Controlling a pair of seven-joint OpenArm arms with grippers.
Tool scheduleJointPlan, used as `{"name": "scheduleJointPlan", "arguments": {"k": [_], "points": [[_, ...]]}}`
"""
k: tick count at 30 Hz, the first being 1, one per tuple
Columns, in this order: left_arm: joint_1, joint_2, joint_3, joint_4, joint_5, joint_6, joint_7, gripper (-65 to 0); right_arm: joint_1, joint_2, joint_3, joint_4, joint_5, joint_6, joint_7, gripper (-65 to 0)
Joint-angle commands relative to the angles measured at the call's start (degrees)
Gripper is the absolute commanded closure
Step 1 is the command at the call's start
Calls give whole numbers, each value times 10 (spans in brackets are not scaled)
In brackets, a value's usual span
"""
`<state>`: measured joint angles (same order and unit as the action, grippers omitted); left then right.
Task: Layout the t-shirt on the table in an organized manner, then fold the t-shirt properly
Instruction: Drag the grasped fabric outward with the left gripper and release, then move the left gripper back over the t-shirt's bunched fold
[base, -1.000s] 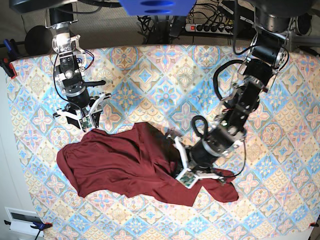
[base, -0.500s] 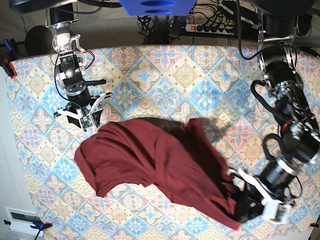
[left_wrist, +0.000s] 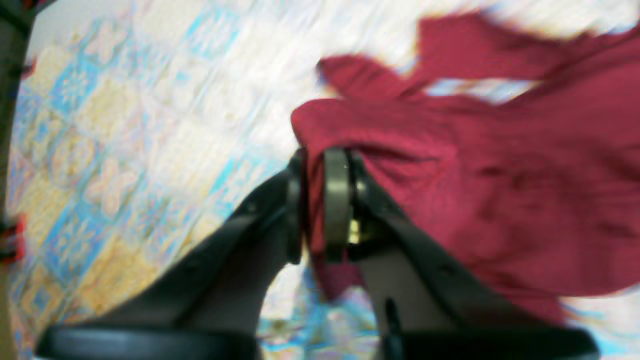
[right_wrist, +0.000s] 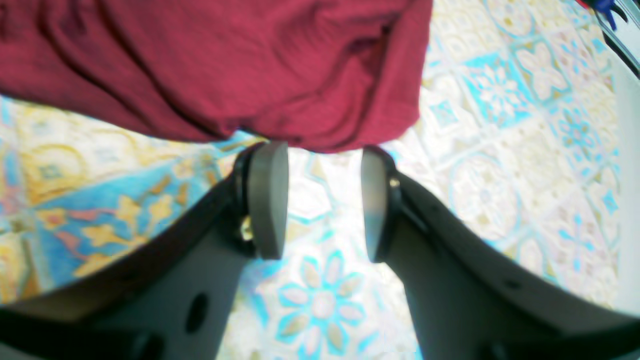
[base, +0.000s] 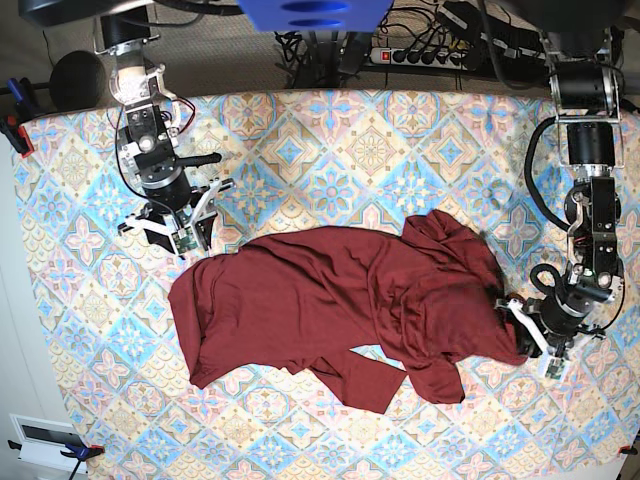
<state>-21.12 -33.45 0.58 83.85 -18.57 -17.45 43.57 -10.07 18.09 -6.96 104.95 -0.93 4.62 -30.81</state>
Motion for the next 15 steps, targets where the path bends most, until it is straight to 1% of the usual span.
{"name": "scheduleJointPlan", "arguments": {"k": [1,4,6,8,9,12,14,15], "points": [[-11,-11,-3,-13,9,0,-29,-105,7,4,2,10,2,0,15,-226],[-10,-11,-4,-61,60,4,-38,-173,8,4,2,10,2,1,15,-226],[-7,-11,-4,-67,68,4,-41,-223,8,4,2,9,2,1,15,-226],[2,-11,-4,-58,52,4,-38,-266,9,4,2,8,2,1,15,-226],[16,-12,-4,-49,39,4,-38,-270,10,4,2,7,2,1,15,-226],[85,-33,-3,33,-15,3,-22,-259,10,4,-5,7,2,1,15,-226],[144,-35,-4,118,-54,3,9,-252,11,4,-13,7,2,1,15,-226],[162,-35,-4,147,-64,3,19,-250,11,4,-13,5,2,1,15,-226]]}}
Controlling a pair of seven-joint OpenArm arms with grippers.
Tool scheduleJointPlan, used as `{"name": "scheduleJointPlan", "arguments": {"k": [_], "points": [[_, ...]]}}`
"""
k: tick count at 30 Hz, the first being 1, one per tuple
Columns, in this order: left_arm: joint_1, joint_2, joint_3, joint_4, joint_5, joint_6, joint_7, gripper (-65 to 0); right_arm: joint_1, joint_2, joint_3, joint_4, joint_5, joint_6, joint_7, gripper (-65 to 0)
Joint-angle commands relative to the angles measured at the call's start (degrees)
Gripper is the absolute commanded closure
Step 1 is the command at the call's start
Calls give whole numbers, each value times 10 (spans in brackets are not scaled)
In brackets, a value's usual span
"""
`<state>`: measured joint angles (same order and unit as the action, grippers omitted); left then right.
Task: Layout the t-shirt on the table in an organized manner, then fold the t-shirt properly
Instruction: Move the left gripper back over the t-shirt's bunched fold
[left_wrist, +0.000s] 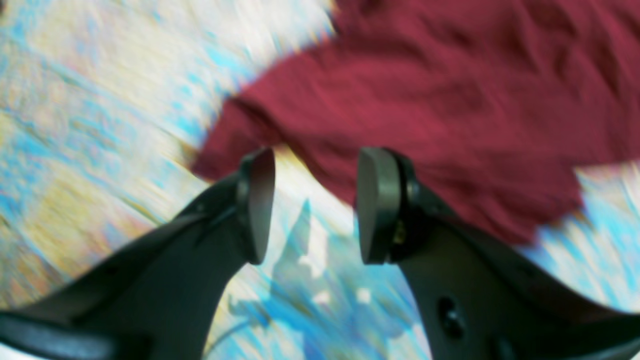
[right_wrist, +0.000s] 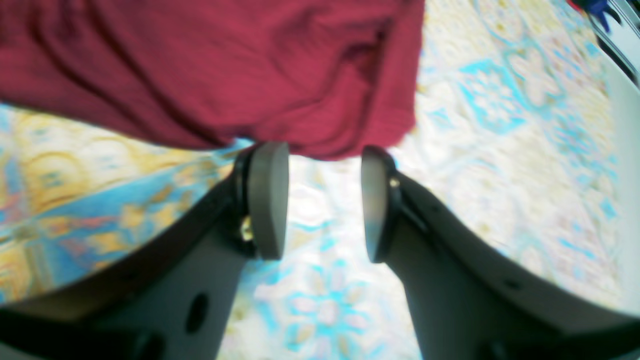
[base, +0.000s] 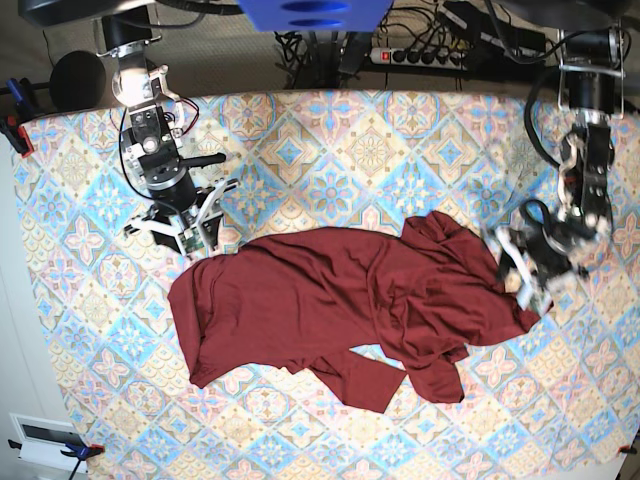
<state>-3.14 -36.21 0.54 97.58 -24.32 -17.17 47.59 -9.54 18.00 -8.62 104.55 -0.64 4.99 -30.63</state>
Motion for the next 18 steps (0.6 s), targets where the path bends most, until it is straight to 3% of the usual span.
{"name": "scheduleJointPlan", "arguments": {"k": [1,11,18], "points": [[-3,-6,-3,29,-14,0,-11,-250,6,5,3,8,-1,-3,13,-226],[58,105,-2,45,-26,2,19,-250,7,5,3,9,-1,-3,13,-226],[40,171,-3,-57,-26,3,15,-250,7,5,3,9,-1,-3,13,-226]]}}
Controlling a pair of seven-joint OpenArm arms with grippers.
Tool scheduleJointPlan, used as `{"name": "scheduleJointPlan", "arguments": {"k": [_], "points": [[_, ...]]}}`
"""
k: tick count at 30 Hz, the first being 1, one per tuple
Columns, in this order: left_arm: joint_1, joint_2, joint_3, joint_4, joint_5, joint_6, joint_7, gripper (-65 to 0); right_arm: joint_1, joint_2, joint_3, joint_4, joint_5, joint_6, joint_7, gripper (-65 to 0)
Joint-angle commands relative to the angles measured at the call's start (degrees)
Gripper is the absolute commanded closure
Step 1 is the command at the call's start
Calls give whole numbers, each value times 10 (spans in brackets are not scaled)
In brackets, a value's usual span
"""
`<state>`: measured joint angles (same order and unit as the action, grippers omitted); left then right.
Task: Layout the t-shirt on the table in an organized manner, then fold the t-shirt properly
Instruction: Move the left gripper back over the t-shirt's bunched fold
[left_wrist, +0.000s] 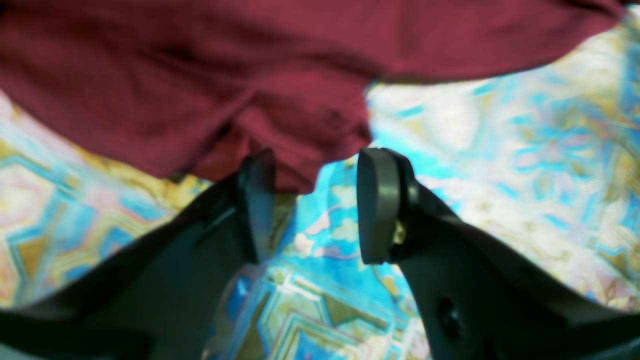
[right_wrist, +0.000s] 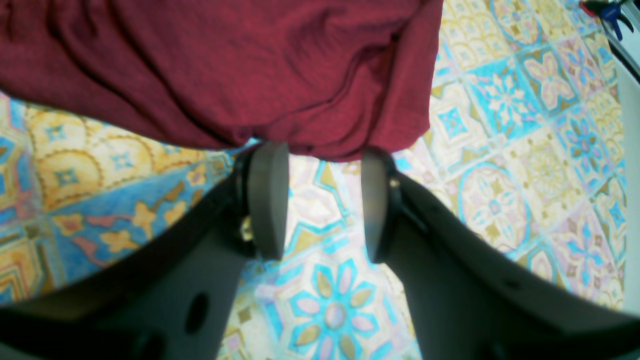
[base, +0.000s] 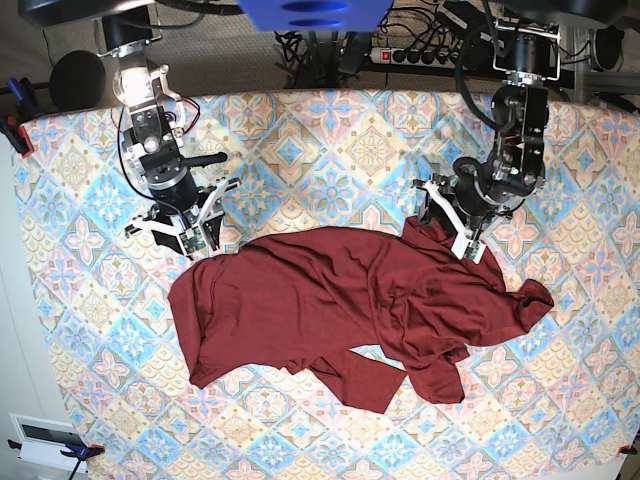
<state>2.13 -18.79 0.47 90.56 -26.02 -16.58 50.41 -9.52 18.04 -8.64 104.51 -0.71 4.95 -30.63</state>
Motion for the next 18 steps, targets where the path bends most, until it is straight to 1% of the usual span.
{"name": "scheduleJointPlan", "arguments": {"k": [1,3,6,9,10,11,13,14,16,17,18], "points": [[-18,4,-3,-4,-9,-3,-13,-250,6,5,3,9,0,-2,13,-226],[-31,13,-3,-30,-9,-3,-20,-250,5,5,3,9,0,-2,13,-226],[-37,28,-2,-57,-8,-3,-52,-250,6,5,3,9,0,-2,13,-226],[-38,41,2,-74,3,-3,-56,-236,6,5,3,9,0,-2,13,-226],[-38,42,9,-74,12,-3,-56,-214,6,5,3,9,0,-2,13,-226],[-38,43,21,-73,23,-3,-59,-176,7,5,3,9,0,-2,13,-226],[-38,42,41,-71,42,-3,-61,-50,7,5,3,9,0,-2,13,-226],[-35,41,43,-60,50,-3,-60,0,7,5,3,9,0,-2,13,-226],[-27,17,45,-28,48,-3,-56,-2,7,5,3,9,0,-2,13,-226],[-15,2,46,-5,43,-3,-58,-15,7,5,3,9,0,-2,13,-226],[-5,-10,45,20,36,-4,-60,-5,7,5,3,9,0,-2,13,-226]]}}
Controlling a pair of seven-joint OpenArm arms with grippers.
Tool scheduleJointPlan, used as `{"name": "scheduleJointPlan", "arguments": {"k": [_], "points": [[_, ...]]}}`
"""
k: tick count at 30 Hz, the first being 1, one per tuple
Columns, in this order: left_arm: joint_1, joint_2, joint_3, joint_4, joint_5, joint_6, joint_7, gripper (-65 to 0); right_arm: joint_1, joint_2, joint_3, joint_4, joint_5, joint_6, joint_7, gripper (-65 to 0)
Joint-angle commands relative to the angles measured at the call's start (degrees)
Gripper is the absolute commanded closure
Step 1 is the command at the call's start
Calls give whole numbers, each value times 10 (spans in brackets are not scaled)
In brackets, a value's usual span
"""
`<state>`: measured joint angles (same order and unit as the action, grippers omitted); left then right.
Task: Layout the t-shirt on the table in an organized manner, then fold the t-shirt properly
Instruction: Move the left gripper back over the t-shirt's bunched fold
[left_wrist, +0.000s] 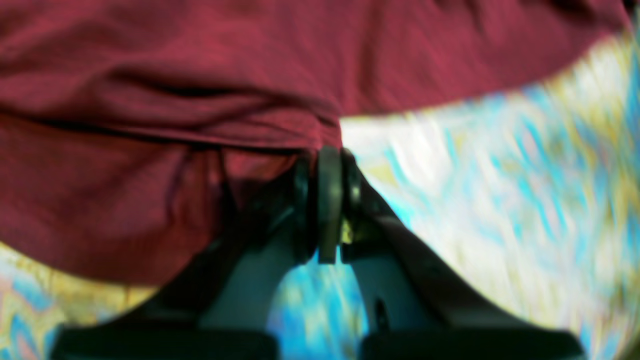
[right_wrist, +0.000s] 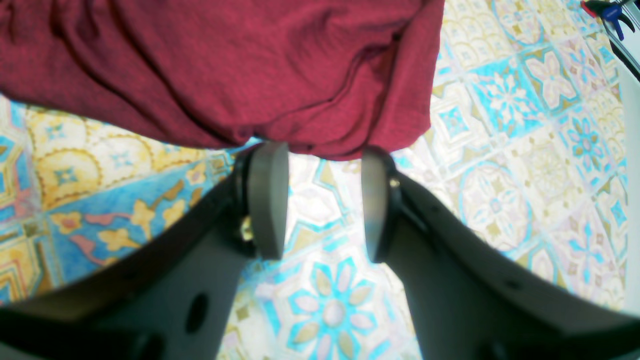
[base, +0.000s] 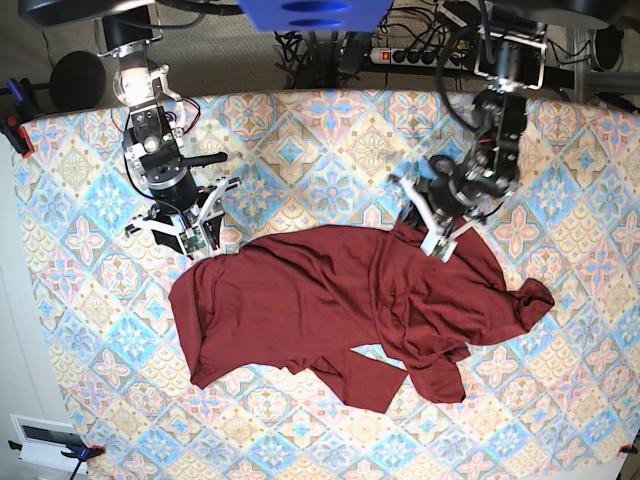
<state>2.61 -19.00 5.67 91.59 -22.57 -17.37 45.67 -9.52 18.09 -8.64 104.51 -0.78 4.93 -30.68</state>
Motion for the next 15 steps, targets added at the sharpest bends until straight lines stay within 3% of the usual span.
{"name": "scheduleJointPlan", "arguments": {"k": [1,8,13,15], "points": [[-1,-23,-9,37,-7,3,-9,0,7,4,3,9,0,-2,14,-226],[80,-166,-16,221,-117,2,-8,0,7,4,4,9,0,-2,14,-225],[153,-224,-125,261,-224,-1,-8,0,7,4,4,9,0,-2,14,-225],[181,-255,-175,261,-290,-17,-8,0,7,4,4,9,0,-2,14,-225]]}}
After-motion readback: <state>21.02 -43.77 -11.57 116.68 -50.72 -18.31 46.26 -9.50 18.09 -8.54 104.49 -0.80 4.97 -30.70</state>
